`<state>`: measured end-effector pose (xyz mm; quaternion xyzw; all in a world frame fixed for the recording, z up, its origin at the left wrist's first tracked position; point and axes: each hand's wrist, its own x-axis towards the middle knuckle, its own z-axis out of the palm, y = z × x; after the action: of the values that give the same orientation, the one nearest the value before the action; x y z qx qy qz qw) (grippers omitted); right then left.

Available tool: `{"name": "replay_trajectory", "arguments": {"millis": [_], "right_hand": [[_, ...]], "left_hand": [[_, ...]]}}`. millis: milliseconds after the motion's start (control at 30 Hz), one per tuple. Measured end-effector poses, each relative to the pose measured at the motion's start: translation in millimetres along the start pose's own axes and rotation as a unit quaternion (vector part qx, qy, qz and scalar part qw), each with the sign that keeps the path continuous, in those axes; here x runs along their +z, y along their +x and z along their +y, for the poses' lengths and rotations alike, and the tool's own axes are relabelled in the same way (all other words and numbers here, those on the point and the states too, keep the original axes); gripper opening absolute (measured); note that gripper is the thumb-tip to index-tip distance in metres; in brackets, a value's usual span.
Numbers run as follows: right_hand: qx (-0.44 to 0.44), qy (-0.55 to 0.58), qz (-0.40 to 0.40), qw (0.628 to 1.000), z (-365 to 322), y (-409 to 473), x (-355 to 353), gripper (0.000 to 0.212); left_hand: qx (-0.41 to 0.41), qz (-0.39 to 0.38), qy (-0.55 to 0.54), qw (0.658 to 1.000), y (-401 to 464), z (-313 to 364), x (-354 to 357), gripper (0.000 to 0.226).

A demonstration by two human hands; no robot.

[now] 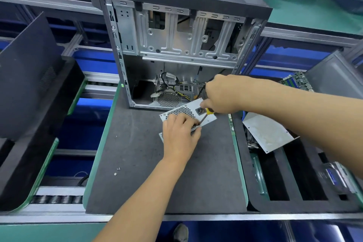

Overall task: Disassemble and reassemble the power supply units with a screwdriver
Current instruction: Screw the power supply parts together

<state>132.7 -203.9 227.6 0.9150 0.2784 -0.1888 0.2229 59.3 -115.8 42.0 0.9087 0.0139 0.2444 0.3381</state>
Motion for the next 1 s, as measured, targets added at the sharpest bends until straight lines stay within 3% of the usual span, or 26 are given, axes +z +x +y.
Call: {"name": "replay_trajectory", "arguments": {"millis": [100,200,267,333,400,500,567,633,733,800,867,1000], "right_hand": [[-0.002,0.024,-0.055,0.998,8.2,-0.1,3.9,0.036],[-0.084,-0.061,0.022,0.994,7.0,-8.5,3.8,0.015],[-0.107,-0.131,0.074,0.983,2.5,-7.9,5.2,0.022],[-0.101,-0.128,0.084,0.983,-6.6,-5.3,3.9,0.033],[-0.072,-0.1,0.055,0.991,-13.7,1.9,1.0,0.044],[0.004,-0.043,-0.004,0.999,-14.9,11.3,-1.8,0.031],[0.018,-0.033,-0.048,0.998,-9.0,8.7,-0.4,0.034],[-0.024,-0.07,-0.05,0.996,-4.7,0.9,0.9,0.033],[-0.143,-0.179,0.052,0.972,-6.6,-6.0,4.9,0.021],[-0.161,-0.192,0.078,0.965,-7.5,-4.4,4.3,0.012],[-0.121,-0.152,0.047,0.98,-6.7,-3.1,2.0,0.014],[0.023,0.014,-0.109,0.994,1.0,1.1,-5.2,0.035]], "left_hand": [[-0.001,0.002,0.0,1.0,0.1,0.1,0.8,0.015],[0.001,0.003,0.0,1.0,-0.3,-0.6,0.9,0.015],[0.0,0.006,0.002,1.0,0.5,-0.9,2.0,0.015],[-0.001,0.006,0.003,1.0,0.7,-0.2,2.7,0.016],[0.003,0.007,0.001,1.0,0.9,-0.6,1.6,0.016],[0.0,-0.001,0.003,1.0,0.1,-0.4,-0.1,0.015],[-0.004,-0.006,0.002,1.0,0.0,0.0,-1.2,0.015],[-0.002,-0.008,-0.002,1.0,0.6,0.5,-2.2,0.015],[0.007,-0.01,-0.002,1.0,0.7,-1.5,-2.5,0.015],[0.008,-0.012,-0.001,1.0,0.8,-2.1,-2.9,0.016],[0.003,-0.012,0.0,1.0,1.3,-2.3,-2.1,0.016],[0.001,-0.017,0.01,1.0,0.8,-0.3,-2.8,0.013]]}}
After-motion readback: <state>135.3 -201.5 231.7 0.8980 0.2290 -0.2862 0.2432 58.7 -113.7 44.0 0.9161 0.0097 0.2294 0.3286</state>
